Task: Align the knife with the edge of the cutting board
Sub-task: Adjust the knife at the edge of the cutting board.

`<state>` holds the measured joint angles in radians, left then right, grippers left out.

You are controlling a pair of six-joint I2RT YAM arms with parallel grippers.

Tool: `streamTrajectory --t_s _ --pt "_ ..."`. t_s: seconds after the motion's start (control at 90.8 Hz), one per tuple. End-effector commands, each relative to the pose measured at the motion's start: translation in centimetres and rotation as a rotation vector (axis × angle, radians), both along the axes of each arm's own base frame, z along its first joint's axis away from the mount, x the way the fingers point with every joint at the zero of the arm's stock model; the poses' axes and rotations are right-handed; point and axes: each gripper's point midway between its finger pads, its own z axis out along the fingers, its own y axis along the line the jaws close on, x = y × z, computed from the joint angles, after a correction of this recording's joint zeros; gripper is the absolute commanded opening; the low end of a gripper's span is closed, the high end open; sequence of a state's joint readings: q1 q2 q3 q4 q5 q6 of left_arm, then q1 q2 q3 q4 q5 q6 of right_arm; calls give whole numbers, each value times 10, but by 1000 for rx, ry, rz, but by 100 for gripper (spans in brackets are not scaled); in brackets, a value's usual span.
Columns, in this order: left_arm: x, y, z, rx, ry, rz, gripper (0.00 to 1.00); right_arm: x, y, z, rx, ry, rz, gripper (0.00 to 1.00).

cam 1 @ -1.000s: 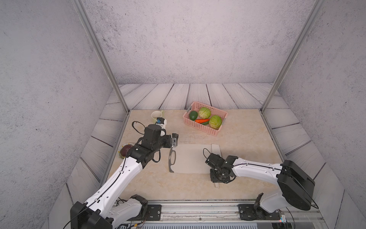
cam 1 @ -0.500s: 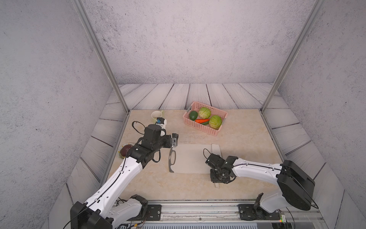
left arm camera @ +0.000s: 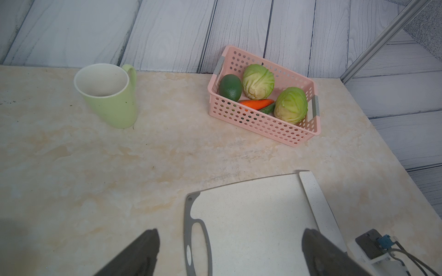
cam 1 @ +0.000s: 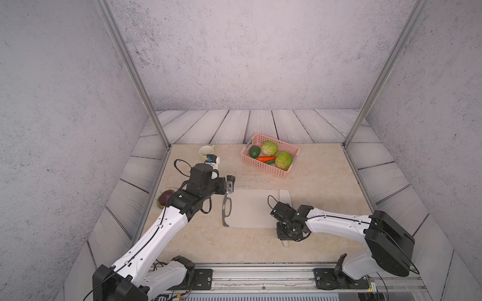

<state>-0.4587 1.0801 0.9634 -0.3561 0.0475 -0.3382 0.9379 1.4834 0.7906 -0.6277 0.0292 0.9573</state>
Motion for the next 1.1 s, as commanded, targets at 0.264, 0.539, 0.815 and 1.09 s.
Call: streamTrajectory --t_s 0.264,0.539,0.815,1.09 --pt "0 -1 16 3 -38 -5 98 -4 -7 2 -19 -2 1 45" --pt "0 0 16 6 -37 -4 98 -3 -5 8 -10 -11 18 58" --pt "0 -1 14 11 -31 -6 98 2 -9 26 -21 -57 50 84" --pt "1 -1 13 20 -28 -3 98 14 -10 55 -13 -144 91 99"
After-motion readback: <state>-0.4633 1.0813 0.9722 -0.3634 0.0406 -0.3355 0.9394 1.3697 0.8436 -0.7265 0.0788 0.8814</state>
